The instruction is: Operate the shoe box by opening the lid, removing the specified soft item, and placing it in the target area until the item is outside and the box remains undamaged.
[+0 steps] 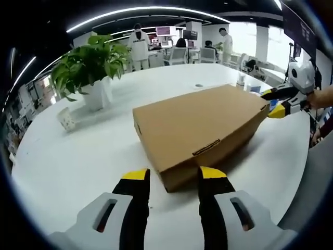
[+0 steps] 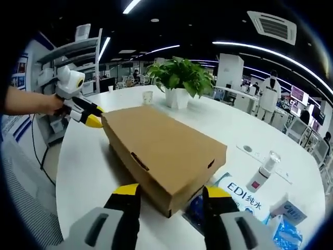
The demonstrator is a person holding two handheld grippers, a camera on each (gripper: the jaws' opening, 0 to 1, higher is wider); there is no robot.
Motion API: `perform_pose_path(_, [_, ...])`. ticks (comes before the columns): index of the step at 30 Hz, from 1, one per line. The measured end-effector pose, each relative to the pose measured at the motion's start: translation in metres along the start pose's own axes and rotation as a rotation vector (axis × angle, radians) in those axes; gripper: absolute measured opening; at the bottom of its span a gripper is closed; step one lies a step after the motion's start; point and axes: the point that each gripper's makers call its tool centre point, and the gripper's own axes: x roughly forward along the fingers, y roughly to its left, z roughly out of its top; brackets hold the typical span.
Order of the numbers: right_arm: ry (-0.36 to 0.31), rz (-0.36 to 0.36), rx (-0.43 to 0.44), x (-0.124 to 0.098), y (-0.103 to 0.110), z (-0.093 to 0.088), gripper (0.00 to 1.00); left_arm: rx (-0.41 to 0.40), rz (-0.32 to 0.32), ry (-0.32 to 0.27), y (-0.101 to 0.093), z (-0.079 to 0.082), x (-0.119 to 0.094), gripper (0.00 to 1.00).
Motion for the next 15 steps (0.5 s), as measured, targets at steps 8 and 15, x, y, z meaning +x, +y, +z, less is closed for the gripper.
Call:
perform_pose_path(8, [-0.001,0.005,-0.006,0.0075,0.0053,0.0017,0.42,0.036,-0.016,0.004,-0.0022,0.0020,0.0048,0.35])
perform_pose_path(15, [0.002,-0.022,0.009,0.0101,0.0047,-0.0024,0.39,0.027,-0.015,0.008,-0.0029,-0.0034,0.0080,0.34])
